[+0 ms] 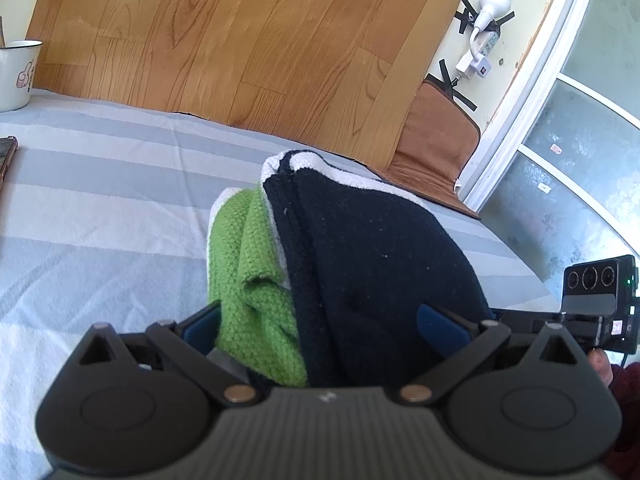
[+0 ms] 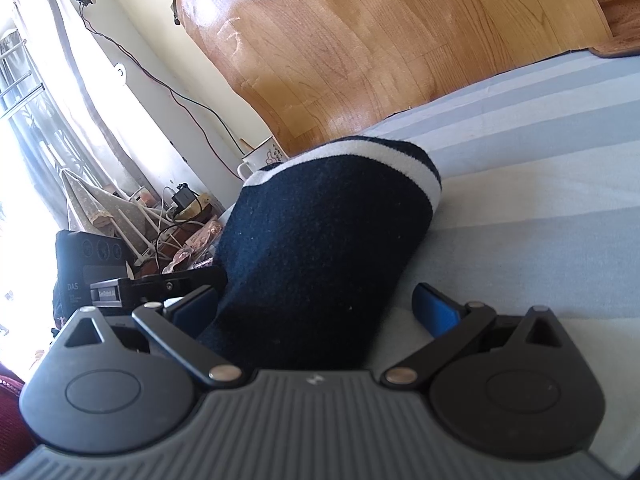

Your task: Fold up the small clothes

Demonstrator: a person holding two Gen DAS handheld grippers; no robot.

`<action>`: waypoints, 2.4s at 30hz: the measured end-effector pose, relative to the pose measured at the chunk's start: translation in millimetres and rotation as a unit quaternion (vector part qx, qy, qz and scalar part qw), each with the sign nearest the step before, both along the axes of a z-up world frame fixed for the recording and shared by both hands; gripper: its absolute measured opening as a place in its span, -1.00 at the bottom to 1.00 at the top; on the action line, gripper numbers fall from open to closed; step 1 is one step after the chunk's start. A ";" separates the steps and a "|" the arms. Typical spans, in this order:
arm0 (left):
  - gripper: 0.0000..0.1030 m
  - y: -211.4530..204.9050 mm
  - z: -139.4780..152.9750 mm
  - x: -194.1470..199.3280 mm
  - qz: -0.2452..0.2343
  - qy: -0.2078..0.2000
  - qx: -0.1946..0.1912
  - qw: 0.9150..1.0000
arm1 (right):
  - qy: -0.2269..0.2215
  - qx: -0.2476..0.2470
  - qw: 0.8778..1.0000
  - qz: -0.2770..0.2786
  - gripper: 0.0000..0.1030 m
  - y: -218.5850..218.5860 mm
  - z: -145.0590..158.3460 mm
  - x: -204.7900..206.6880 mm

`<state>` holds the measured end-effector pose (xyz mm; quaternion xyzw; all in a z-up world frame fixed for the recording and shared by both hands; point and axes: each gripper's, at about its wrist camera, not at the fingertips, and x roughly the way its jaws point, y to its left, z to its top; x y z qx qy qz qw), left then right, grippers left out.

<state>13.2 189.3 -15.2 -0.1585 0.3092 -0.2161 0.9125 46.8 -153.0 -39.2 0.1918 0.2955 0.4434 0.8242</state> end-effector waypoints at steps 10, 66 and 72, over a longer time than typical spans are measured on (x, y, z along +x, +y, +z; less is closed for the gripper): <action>0.99 5.2 -0.2 4.1 0.014 0.013 -0.032 0.999 | 0.002 -0.005 1.000 -0.003 1.00 6.5 1.3 4.9; 0.84 -103.4 5.5 227.3 0.163 0.007 0.070 0.984 | -0.034 -0.087 0.976 -0.198 0.65 -23.0 16.3 230.0; 0.87 -114.4 9.8 179.1 0.171 -0.016 0.121 0.978 | -0.038 -0.086 0.968 -0.232 0.66 -35.2 20.2 185.5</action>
